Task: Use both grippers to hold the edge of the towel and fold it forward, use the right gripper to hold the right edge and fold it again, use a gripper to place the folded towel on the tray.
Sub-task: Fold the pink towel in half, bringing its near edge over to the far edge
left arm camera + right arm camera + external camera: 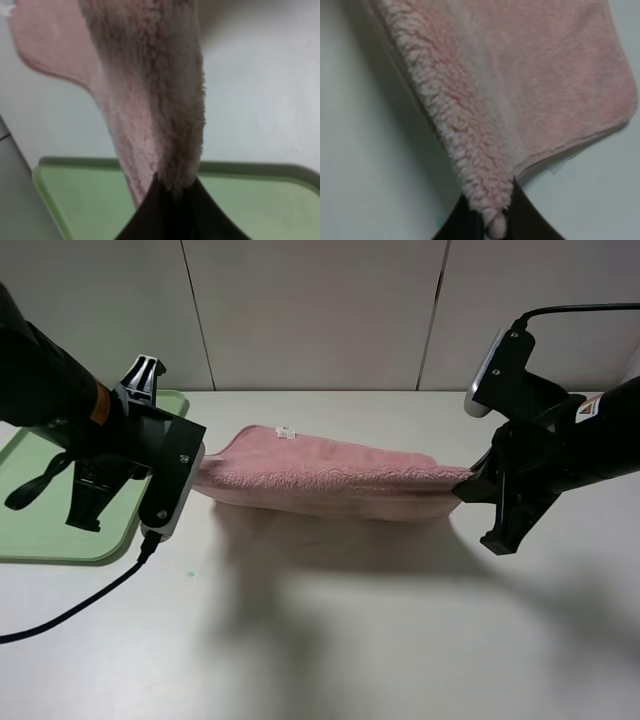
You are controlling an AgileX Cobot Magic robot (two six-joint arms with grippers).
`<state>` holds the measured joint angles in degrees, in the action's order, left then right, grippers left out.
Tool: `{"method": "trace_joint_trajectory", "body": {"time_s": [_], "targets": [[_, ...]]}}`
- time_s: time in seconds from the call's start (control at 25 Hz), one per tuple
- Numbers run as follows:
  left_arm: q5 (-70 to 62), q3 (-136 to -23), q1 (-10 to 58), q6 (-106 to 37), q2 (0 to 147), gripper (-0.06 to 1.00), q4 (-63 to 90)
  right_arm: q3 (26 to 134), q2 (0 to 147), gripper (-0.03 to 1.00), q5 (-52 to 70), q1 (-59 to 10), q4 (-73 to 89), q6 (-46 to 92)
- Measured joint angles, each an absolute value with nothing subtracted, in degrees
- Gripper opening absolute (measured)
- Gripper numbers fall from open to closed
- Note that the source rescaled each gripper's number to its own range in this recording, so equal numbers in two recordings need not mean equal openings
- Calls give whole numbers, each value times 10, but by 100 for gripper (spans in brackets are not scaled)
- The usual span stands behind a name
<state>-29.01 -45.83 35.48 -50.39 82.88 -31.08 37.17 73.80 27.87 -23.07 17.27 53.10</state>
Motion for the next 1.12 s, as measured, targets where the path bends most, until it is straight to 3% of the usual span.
{"method": "trace_joint_trajectory", "body": {"time_s": [0.48, 0.76, 1.12], "targets": [[-315, -458, 358, -467, 806, 0, -302, 377, 736, 0, 282, -231, 143, 449], [-328, -462, 358, -452, 810, 0, -306, 451, 776, 0, 317, -231, 117, 398], [-400, -578, 357, -413, 930, 0, -314, 524, 854, 0, 348, -231, 94, 390]]}}
